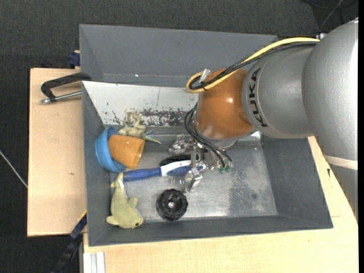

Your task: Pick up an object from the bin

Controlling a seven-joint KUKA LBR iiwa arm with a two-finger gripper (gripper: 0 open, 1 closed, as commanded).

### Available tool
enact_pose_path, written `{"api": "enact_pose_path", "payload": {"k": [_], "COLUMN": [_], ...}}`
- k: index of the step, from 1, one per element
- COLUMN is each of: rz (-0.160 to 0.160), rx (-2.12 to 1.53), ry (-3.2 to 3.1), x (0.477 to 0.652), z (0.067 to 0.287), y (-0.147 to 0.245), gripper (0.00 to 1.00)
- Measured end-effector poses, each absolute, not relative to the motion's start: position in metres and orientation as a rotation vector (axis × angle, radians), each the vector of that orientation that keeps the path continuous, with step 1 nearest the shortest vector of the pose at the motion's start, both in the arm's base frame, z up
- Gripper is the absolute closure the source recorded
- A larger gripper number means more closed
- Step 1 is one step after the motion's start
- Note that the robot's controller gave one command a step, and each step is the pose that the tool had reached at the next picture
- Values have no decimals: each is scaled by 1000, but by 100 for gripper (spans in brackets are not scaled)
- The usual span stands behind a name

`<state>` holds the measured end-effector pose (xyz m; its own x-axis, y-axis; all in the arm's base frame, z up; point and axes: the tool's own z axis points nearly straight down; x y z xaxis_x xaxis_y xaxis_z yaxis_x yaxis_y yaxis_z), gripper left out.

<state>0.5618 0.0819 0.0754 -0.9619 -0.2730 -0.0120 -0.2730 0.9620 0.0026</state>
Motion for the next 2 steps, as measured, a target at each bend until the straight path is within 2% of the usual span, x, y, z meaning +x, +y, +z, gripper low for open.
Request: {"api": "enact_pose_path", "payload": {"k": [1, 2], "rz": [5, 0], "rx": [-422, -437], "ry": [3094, 3098], "x": [564, 556], "z": [78, 212], "y": [79, 70], "gripper": [100, 100]}}
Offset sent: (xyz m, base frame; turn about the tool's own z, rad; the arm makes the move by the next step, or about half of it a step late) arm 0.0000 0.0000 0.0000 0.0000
